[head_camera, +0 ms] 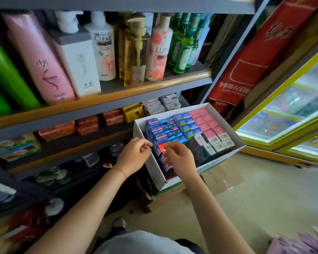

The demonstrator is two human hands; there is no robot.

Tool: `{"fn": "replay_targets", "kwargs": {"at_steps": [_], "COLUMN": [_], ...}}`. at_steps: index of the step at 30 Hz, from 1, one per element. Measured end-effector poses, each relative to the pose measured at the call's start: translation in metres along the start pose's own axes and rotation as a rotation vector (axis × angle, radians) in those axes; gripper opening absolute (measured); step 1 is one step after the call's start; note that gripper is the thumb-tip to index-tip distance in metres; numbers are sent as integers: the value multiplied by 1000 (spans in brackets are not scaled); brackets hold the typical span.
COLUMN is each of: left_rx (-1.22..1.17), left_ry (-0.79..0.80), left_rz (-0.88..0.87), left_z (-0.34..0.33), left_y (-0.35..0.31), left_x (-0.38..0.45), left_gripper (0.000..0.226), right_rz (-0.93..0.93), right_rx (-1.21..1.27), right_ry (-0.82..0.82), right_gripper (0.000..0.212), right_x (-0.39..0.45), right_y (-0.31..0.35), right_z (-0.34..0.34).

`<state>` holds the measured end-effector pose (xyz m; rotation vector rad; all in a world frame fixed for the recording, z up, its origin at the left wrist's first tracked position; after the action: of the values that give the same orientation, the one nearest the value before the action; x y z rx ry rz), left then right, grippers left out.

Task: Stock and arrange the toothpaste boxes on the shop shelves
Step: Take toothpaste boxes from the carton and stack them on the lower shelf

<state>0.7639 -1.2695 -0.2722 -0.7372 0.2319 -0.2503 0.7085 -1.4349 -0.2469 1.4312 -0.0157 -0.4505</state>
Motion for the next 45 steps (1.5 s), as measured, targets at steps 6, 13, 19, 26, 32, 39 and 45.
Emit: {"fn": "replay_targets", "kwargs": {"at_steps": [6, 13, 19, 26, 32, 39, 45], "left_rx": [205, 523, 788, 774, 753, 359, 243], "left_ry": [-5, -123, -83, -81, -190, 72, 141], "left_rz": [-26, 205, 330, 425, 425, 319, 414], "left_z": [-43, -91, -135, -135, -135, -187, -202], "left_y": [-27, -58, -80, -87, -110, -162, -154], "left_x": [38, 35, 23, 24, 42, 76, 79], "left_gripper": [20, 46, 50, 51, 43, 57, 69], "right_rz": [23, 139, 481, 628, 514, 444, 452], "right_rx": [-81, -218, -517, -722, -793, -886, -977], "right_ry": [174, 430, 555, 558, 669, 758, 728], "right_gripper": [14, 18, 3, 17, 33, 68, 71], "right_x": [66, 144, 165, 180, 180, 174, 183], "right_y": [-8, -19, -23, -46, -53, -57, -50], "right_z": [35, 90, 129, 166, 201, 219, 237]}}
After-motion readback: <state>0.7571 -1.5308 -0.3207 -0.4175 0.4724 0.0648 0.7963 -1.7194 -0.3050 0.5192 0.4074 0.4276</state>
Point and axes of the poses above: each hand's wrist, its own x-axis towards the middle knuckle, its own z-axis out of the back of the hand, y = z × x, the point moved 3 cm from there along x, towards the middle knuckle, and after that the axes turned 14 degrees about x, right-handed, at the moved point
